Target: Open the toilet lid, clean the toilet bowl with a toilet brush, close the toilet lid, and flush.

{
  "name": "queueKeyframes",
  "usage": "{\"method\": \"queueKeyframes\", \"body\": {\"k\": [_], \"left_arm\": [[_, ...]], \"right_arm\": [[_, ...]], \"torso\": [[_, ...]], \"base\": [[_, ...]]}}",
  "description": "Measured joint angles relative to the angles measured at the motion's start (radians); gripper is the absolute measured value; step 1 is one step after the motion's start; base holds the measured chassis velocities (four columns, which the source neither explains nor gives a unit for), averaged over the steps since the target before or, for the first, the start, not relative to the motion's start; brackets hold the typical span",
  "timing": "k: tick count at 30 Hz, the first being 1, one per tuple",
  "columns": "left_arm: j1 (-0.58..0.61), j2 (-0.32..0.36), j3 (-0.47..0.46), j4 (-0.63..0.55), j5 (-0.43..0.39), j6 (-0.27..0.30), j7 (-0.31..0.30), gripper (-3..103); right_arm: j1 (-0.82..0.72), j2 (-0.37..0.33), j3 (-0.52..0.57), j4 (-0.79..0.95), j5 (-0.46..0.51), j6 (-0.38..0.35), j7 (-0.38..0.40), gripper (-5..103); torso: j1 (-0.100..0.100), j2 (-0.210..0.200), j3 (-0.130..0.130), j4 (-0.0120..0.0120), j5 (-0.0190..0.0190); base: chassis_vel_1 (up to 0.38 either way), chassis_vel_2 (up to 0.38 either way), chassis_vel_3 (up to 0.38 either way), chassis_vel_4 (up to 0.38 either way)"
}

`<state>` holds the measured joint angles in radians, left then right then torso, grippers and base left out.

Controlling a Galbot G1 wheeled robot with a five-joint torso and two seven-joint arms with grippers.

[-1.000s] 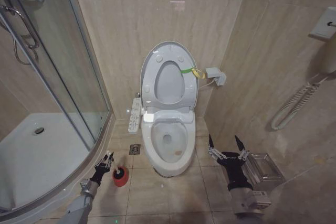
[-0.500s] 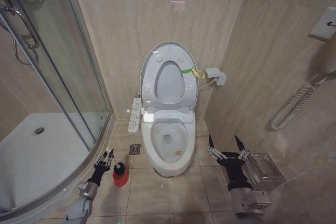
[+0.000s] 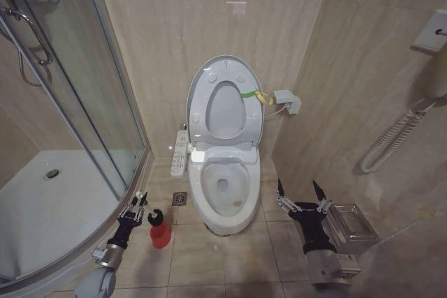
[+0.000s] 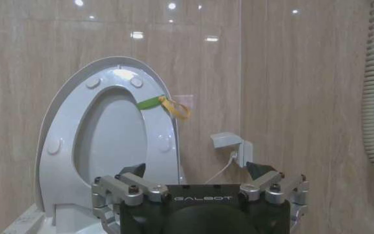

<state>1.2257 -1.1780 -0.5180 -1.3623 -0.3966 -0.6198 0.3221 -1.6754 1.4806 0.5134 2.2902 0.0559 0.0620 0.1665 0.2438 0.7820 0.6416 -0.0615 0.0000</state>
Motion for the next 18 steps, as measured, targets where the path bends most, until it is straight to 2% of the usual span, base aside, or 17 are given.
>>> {"method": "queueKeyframes", "body": {"k": [4,10,14,18], "left_arm": [[0.057,0.017,0.0,-0.139,-0.003,0.009,-0.008,22],[0.12,0.031,-0.001,-0.256,0.0,0.012,-0.01,22],[0.168,0.058,-0.007,-0.356,0.006,0.036,-0.066,22],[0.195,0.092,-0.021,-0.405,0.006,0.034,-0.082,22]], "right_arm": [[0.0,0.0,0.0,0.0,0.0,0.0,0.0,100],[0.0,0.0,0.0,0.0,0.0,0.0,0.0,100],[0.0,0.0,0.0,0.0,0.0,0.0,0.0,100],[0.0,0.0,0.0,0.0,0.0,0.0,0.0,100]], "torso": [[0.0,0.0,0.0,0.0,0.0],[0.0,0.0,0.0,0.0002,0.0],[0.0,0.0,0.0,0.0001,-0.0001],[0.0,0.0,0.0,0.0001,-0.0001]], "base": [[0.0,0.0,0.0,0.0],[0.0,0.0,0.0,0.0],[0.0,0.0,0.0,0.0],[0.0,0.0,0.0,0.0]]}}
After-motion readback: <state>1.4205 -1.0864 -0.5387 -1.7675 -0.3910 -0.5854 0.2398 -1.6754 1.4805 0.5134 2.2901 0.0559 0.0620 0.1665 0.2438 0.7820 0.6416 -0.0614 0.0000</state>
